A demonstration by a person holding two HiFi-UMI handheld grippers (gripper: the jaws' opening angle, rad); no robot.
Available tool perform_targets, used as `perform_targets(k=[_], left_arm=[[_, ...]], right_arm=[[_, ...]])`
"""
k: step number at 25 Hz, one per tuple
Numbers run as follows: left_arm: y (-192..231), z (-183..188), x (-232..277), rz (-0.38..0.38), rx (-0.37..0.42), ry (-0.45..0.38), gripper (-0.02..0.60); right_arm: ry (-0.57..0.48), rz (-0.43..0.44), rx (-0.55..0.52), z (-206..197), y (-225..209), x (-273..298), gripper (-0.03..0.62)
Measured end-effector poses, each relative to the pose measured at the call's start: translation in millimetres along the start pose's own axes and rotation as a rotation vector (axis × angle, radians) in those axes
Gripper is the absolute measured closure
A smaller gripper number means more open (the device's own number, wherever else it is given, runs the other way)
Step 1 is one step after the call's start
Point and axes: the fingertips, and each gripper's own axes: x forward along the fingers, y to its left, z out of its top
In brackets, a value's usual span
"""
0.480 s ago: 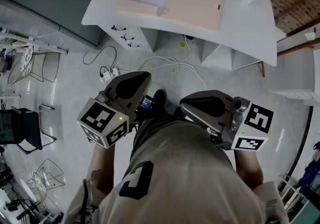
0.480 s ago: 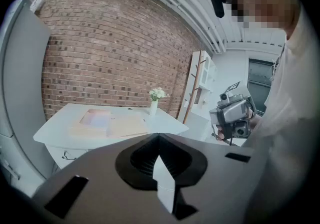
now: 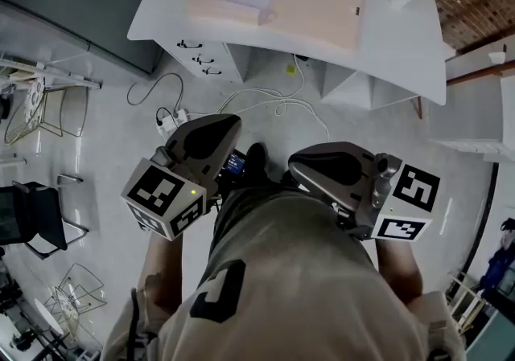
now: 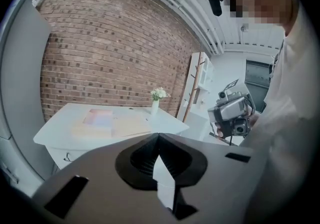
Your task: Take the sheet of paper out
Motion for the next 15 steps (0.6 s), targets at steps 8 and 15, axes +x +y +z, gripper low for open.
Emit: perform_targets(k=[8,15], left_arm=[[17.5,2.0,5.3,-0.039,0.001,0.004,0.568],[45.8,0.2,0.1,-0.070,-0.008,0.012,0.568]], right_arm=[[0.001,-0.033,0.054,5.5,-15.7,18.9,0.571],[0.008,-0.062,0.071,12.1,-22.3,47.0,0.570]])
